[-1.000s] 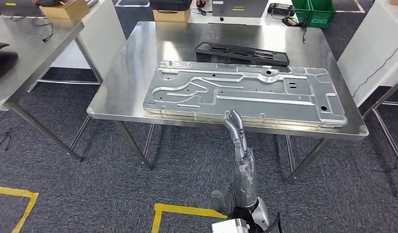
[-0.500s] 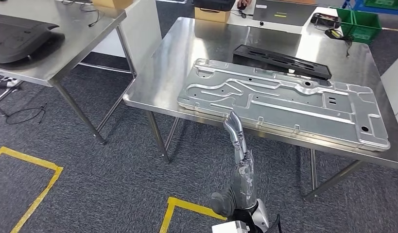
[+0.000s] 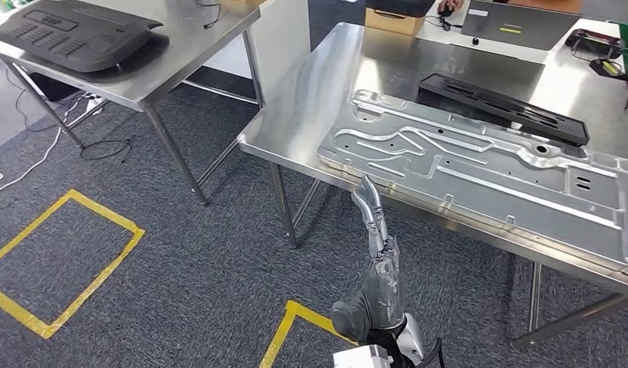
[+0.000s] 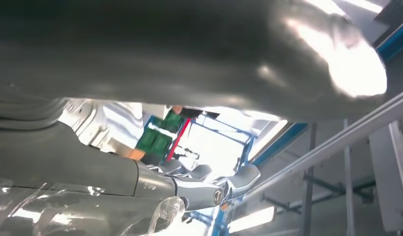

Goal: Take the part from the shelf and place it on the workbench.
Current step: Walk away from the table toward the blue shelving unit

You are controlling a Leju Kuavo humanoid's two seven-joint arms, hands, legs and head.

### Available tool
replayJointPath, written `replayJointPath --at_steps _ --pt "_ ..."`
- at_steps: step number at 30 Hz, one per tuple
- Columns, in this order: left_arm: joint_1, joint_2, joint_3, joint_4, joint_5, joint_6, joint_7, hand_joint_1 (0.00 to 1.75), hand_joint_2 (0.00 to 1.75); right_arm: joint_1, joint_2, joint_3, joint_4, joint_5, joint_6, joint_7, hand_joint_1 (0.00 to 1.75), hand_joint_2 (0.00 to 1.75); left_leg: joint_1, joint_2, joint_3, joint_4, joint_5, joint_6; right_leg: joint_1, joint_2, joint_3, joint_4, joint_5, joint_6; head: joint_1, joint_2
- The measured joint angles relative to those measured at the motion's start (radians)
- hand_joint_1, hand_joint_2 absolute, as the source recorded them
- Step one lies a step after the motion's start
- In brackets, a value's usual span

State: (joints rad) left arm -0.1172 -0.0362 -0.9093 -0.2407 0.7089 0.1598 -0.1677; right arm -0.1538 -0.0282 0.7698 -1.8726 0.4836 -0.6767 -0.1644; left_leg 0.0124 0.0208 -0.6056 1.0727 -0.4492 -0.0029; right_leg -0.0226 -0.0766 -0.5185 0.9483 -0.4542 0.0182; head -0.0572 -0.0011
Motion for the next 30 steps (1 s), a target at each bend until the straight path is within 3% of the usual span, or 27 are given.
replayJointPath --at_steps 2,3,5,7,9,10,11,12,13,14,16,18,20,21,23,25,27,28,30 --pt "-0.004 0.0 0.0 0.0 0.0 0.001 0.0 0.0 0.0 -0.001 0.0 0.0 0.0 0.001 0.0 0.003 0.0 0.0 -0.008 0.034 0.058 -0.112 0.033 0.011 0.005 -0.019 0.003 0.001 -0.003 0.008 0.001 0.0" --pt "-0.005 -0.001 0.0 0.0 0.0 0.001 0.0 0.0 0.0 -0.001 0.0 0.0 0.0 0.001 0.0 0.004 0.0 0.0 -0.013 0.04 0.064 -0.129 0.034 0.017 0.007 -0.026 0.005 0.0 -0.004 0.013 0.002 0.0" --pt "-0.002 -0.001 0.0 0.0 0.0 0.002 0.0 0.0 0.0 -0.002 0.0 0.0 0.0 0.002 0.0 0.005 0.0 0.0 -0.015 0.02 0.058 -0.13 0.039 0.03 0.006 -0.038 0.007 -0.001 -0.006 0.026 0.003 0.0" --pt "0.001 -0.002 0.0 0.0 0.0 0.002 0.0 0.0 0.0 -0.003 -0.001 0.001 0.0 0.002 0.0 0.006 0.0 0.0 -0.011 0.0 0.058 -0.135 0.047 0.043 0.003 -0.006 -0.004 0.029 -0.032 0.036 0.004 0.0" --pt "-0.002 -0.002 0.0 0.0 0.0 0.002 0.0 0.0 0.0 -0.002 -0.002 0.001 0.0 0.003 0.0 0.008 0.0 0.0 -0.009 -0.02 0.056 -0.138 0.053 0.053 0.002 0.048 -0.052 0.141 -0.097 0.039 0.006 0.0" --pt "-0.003 -0.003 0.0 0.0 0.0 0.003 0.001 0.0 0.0 0.0 -0.003 0.001 0.0 0.003 0.0 0.009 0.0 0.0 -0.01 -0.032 0.054 -0.137 0.054 0.056 0.002 0.062 -0.087 0.216 -0.131 0.039 0.007 0.0" --pt "-0.003 -0.004 0.0 0.0 0.0 0.003 0.001 0.0 0.0 0.001 -0.004 0.002 0.001 0.002 0.0 0.011 0.0 0.0 -0.011 -0.045 0.053 -0.137 0.055 0.058 0.003 0.069 -0.116 0.276 -0.151 0.039 0.008 0.0" --pt "-0.002 -0.004 0.0 0.0 0.0 0.003 0.001 0.0 0.0 0.002 -0.005 0.002 0.002 0.002 0.0 0.012 0.0 0.0 -0.012 -0.059 0.052 -0.137 0.056 0.059 0.003 0.072 -0.13 0.303 -0.152 0.038 0.008 0.0" --pt "0.0 -0.004 0.0 0.0 0.0 0.003 0.002 0.0 0.0 0.002 -0.006 0.002 0.003 0.001 0.0 0.014 0.0 0.0 -0.013 -0.073 0.053 -0.136 0.056 0.059 0.003 0.074 -0.125 0.288 -0.132 0.037 0.009 0.0" --pt "0.001 -0.005 0.0 0.0 0.0 0.003 0.002 0.0 0.0 0.001 -0.007 0.002 0.003 0.001 0.0 0.015 0.0 0.0 -0.012 -0.087 0.053 -0.135 0.056 0.058 0.002 0.08 -0.1 0.233 -0.096 0.035 0.009 0.0" --pt "0.0 -0.006 0.0 0.0 0.0 0.003 0.002 0.0 0.0 0.0 -0.007 0.002 0.003 0.001 0.0 0.017 0.0 0.0 -0.012 -0.115 0.051 -0.129 0.056 0.054 0.001 0.122 -0.032 0.085 -0.029 0.03 0.01 0.0" --pt "-0.001 -0.009 0.0 0.0 0.0 0.004 0.003 0.0 0.0 -0.001 -0.008 0.002 0.004 0.0 0.0 0.018 0.0 0.0 -0.01 -0.138 0.042 -0.125 0.059 0.042 0.002 0.154 0.0 0.01 -0.008 0.023 0.011 0.0" --pt "0.001 -0.009 -0.001 0.0 0.0 0.005 0.003 0.0 0.0 -0.003 -0.009 0.002 0.004 0.0 0.0 0.019 0.0 0.0 -0.006 -0.158 0.034 -0.127 0.063 0.028 0.005 0.14 0.001 0.004 -0.007 0.015 0.011 0.0" --pt "0.003 -0.009 -0.001 0.0 0.0 0.006 0.003 0.0 0.0 -0.005 -0.009 0.002 0.004 0.0 0.0 0.019 0.0 0.0 -0.006 -0.151 0.03 -0.123 0.06 0.023 0.003 0.127 0.003 0.0 -0.005 0.009 0.01 0.0" --pt "0.002 -0.009 -0.001 0.0 -0.001 0.006 0.003 0.0 0.0 -0.007 -0.009 0.003 0.004 0.0 0.0 0.019 0.0 0.0 -0.007 -0.104 0.0 -0.062 0.025 0.012 -0.002 0.098 0.006 -0.006 -0.001 -0.002 0.006 0.0" --pt "-0.001 -0.01 -0.002 0.0 -0.001 0.007 0.003 0.0 0.0 -0.007 -0.009 0.003 0.004 0.0 0.0 0.019 0.0 0.0 -0.004 -0.053 -0.068 0.076 -0.04 0.001 -0.001 0.068 0.008 -0.007 -0.003 -0.008 0.001 0.0" --pt "0.0 -0.01 -0.003 0.0 -0.001 0.007 0.003 0.0 0.0 -0.006 -0.01 0.004 0.004 0.0 0.0 0.023 0.0 0.0 0.003 -0.039 -0.119 0.178 -0.07 -0.008 0.0 0.039 0.008 -0.007 -0.006 -0.008 0.001 0.0" --pt "0.002 -0.01 -0.004 0.0 -0.001 0.008 0.003 0.0 0.0 -0.007 -0.01 0.004 0.004 -0.001 0.001 0.026 0.0 0.0 0.007 -0.035 -0.117 0.174 -0.059 -0.011 -0.001 0.026 0.01 -0.007 -0.008 -0.007 0.001 0.0" --pt "0.003 -0.011 -0.005 0.0 0.0 0.011 0.003 0.0 0.0 -0.008 -0.011 0.006 0.004 -0.001 0.001 0.031 0.0 0.0 0.011 -0.009 -0.051 0.048 0.003 -0.015 -0.002 0.002 0.016 -0.006 -0.013 0.0 0.001 0.0"
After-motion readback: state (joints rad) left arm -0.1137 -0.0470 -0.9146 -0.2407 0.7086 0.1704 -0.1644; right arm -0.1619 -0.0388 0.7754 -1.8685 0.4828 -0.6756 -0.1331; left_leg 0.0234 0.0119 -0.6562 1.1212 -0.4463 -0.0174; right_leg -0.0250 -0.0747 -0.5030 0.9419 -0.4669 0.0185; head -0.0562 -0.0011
